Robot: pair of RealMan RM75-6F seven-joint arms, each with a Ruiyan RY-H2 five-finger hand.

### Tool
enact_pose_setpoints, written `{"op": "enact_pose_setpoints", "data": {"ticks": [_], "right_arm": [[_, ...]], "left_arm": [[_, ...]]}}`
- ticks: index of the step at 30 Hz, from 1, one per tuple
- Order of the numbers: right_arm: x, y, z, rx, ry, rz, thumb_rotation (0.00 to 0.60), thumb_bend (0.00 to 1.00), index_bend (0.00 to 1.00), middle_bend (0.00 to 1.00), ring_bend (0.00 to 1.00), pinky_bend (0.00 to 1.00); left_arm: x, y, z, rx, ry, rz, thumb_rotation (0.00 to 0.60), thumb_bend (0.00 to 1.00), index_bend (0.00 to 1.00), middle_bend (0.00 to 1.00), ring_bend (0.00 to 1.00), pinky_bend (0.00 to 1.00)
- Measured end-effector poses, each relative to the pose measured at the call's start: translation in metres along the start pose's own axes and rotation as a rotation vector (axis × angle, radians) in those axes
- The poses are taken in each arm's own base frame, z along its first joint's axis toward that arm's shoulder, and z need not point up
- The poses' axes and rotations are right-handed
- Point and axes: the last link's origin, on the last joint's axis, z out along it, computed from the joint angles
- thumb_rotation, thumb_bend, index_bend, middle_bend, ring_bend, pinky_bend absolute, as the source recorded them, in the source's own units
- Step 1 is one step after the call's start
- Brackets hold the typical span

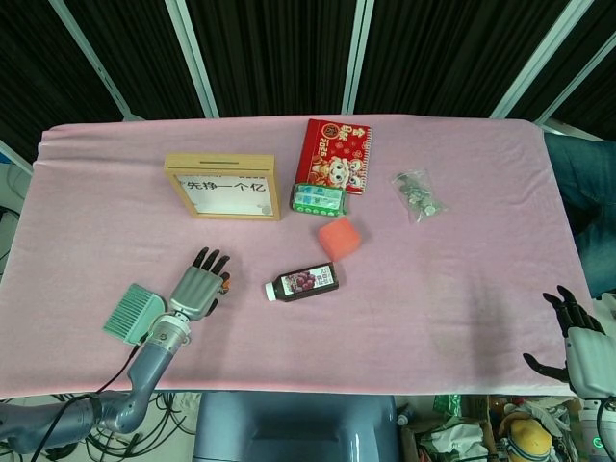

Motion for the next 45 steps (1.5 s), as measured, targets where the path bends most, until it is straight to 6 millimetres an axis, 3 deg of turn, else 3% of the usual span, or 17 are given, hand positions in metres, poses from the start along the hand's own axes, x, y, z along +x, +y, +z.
{"op": "enact_pose_setpoints", "data": {"ticks": [45], "right_arm": [[-0.0001,0.0000,0.0000,0.001,-0.005,0.007,0.600,0.07,0.14,0.02,0.13,0.20]], "left_arm": [[-0.0037,0.0035,0.0068,0.008,-0.026,0.041,0.600,0.38,0.47,0.09,0.00,0.00]]}}
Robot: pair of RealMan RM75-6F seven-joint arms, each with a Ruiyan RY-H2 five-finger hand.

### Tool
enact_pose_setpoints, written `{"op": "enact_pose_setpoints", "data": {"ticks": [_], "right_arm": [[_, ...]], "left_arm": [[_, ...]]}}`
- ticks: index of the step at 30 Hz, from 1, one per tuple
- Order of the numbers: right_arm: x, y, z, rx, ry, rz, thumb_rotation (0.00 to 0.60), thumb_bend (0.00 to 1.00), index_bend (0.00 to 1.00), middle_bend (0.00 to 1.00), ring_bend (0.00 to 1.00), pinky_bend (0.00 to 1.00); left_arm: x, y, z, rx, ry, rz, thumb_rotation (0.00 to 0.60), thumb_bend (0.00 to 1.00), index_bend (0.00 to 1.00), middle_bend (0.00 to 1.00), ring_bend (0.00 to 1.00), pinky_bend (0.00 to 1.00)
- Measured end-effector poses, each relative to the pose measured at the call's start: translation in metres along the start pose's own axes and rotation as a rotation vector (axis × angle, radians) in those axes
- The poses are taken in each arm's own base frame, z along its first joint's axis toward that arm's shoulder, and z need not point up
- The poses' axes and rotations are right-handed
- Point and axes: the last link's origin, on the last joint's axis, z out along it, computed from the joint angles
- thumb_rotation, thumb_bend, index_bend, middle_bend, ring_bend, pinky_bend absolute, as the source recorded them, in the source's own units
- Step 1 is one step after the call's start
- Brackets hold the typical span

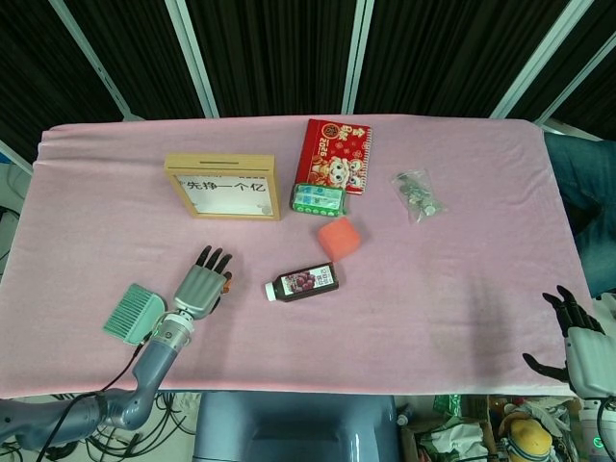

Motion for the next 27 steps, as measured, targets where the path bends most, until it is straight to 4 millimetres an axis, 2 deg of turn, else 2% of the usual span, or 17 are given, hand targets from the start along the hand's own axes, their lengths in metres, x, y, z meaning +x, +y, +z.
{"op": "enact_pose_setpoints", "data": {"ticks": [21,27], "right_arm": [[-0.0006,-0.0007,-0.0006,0.007,-0.008,0.003,0.600,0.07,0.14,0.02,0.14,0.20],[-0.0007,-0.0010,-0.0005,0.007,-0.009,0.005,0.600,0.07,0.14,0.03,0.14,0.20]], "left_arm": [[-0.0010,0.0022,0.0045,0.002,-0.003,0.007,0.600,0.43,0.51,0.10,0.00,0.00],[0.0007,0.0024,0.0046,0.001,0.004,0.007,0.600,0.43,0.49,0.09,0.00,0.00]]}}
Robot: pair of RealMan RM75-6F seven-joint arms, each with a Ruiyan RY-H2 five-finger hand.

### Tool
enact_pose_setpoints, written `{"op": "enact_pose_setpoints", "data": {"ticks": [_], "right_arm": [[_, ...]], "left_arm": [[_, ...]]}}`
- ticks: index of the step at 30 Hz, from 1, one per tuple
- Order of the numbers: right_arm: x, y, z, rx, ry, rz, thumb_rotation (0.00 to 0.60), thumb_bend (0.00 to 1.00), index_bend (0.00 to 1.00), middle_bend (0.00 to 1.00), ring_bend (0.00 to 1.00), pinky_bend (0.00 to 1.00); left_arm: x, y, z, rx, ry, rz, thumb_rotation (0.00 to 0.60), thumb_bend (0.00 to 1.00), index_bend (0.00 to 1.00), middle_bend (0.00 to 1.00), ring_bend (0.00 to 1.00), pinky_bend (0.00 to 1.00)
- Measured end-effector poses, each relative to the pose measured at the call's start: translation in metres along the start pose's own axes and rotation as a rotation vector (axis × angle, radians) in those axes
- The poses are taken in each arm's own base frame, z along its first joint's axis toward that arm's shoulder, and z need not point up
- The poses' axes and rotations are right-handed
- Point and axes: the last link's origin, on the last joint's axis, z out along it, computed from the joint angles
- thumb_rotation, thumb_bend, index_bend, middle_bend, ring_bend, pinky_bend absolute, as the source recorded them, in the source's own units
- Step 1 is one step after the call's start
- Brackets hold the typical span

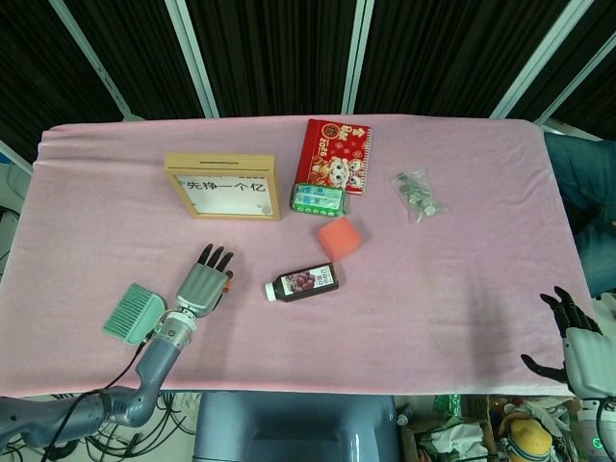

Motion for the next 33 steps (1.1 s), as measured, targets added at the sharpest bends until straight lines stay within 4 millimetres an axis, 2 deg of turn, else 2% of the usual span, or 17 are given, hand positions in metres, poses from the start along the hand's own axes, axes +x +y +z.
{"op": "enact_pose_setpoints", "data": {"ticks": [7,12,22,25,33], "right_arm": [[0.0000,-0.0001,0.0000,-0.001,-0.001,0.002,0.600,0.07,0.15,0.03,0.14,0.20],[-0.0004,-0.0002,0.0000,-0.001,-0.003,0.002,0.600,0.07,0.15,0.03,0.14,0.20],[-0.0016,-0.0004,0.0000,-0.004,-0.019,0.008,0.600,0.07,0.15,0.03,0.14,0.20],[-0.0012,-0.0003,0.0002,-0.006,-0.020,0.012,0.600,0.07,0.15,0.03,0.14,0.20],[-0.0010,-0.0002,-0.0001,-0.011,-0.024,0.016,0.600,0.07,0.15,0.03,0.14,0.20]], "left_arm": [[0.0029,0.0004,-0.0008,-0.004,0.015,-0.006,0.600,0.37,0.41,0.10,0.00,0.00],[0.0042,-0.0004,-0.0009,0.000,0.024,-0.002,0.600,0.36,0.36,0.10,0.00,0.00],[0.0046,-0.0026,-0.0016,0.005,0.024,0.002,0.600,0.39,0.45,0.11,0.00,0.00],[0.0040,-0.0029,-0.0014,0.006,0.022,0.004,0.600,0.42,0.46,0.11,0.00,0.00],[0.0026,-0.0039,-0.0005,0.010,0.017,0.007,0.600,0.42,0.47,0.11,0.00,0.00]]}}
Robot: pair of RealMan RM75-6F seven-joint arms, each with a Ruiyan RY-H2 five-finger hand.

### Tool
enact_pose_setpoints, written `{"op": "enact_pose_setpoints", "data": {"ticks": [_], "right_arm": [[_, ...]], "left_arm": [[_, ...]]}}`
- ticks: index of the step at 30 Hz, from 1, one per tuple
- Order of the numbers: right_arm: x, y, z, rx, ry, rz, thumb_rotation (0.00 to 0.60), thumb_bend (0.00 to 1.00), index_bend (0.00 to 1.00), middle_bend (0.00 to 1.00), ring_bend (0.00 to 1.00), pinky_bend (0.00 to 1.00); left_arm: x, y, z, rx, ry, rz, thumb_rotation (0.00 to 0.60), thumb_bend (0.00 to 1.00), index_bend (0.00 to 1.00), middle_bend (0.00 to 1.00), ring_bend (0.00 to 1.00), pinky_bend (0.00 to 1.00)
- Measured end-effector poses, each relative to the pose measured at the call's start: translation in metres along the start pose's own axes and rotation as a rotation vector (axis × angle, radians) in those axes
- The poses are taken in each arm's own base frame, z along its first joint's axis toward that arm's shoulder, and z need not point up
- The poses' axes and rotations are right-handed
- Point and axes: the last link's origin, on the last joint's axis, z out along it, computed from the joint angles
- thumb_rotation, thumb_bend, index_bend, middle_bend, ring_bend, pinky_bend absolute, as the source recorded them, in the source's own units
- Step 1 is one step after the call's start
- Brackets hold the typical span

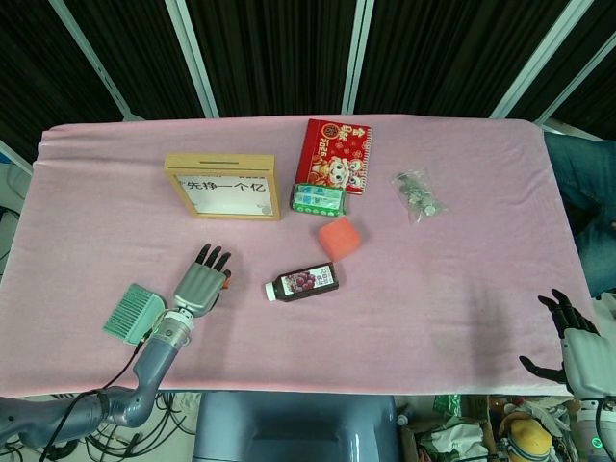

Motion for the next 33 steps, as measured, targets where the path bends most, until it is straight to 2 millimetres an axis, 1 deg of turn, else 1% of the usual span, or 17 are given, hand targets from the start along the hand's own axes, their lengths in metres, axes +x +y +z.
{"op": "enact_pose_setpoints", "data": {"ticks": [13,19,22,27,30,33], "right_arm": [[-0.0004,-0.0004,-0.0003,-0.002,-0.007,0.003,0.600,0.07,0.16,0.03,0.14,0.20],[-0.0009,-0.0009,-0.0003,-0.001,-0.010,0.004,0.600,0.07,0.16,0.03,0.14,0.20],[-0.0009,-0.0009,-0.0005,-0.001,-0.012,0.005,0.600,0.07,0.16,0.03,0.14,0.20],[-0.0015,-0.0014,-0.0009,-0.001,-0.017,0.008,0.600,0.07,0.17,0.05,0.14,0.20],[-0.0022,-0.0021,-0.0012,0.002,-0.025,0.009,0.600,0.07,0.17,0.05,0.14,0.20],[-0.0024,-0.0026,-0.0013,0.004,-0.030,0.009,0.600,0.07,0.17,0.05,0.14,0.20]], "left_arm": [[0.0030,-0.0011,-0.0004,-0.002,0.022,-0.005,0.600,0.42,0.48,0.12,0.00,0.00],[0.0026,-0.0021,0.0006,0.002,0.019,-0.002,0.600,0.44,0.49,0.12,0.00,0.00],[0.0018,-0.0029,0.0012,0.004,0.014,0.001,0.600,0.43,0.46,0.12,0.00,0.00],[0.0028,-0.0036,0.0019,0.006,0.018,-0.002,0.600,0.42,0.35,0.11,0.00,0.00],[0.0037,-0.0044,0.0019,0.006,0.023,-0.002,0.600,0.42,0.32,0.11,0.00,0.00],[0.0044,-0.0052,0.0018,0.008,0.028,0.002,0.600,0.42,0.31,0.11,0.00,0.00]]}}
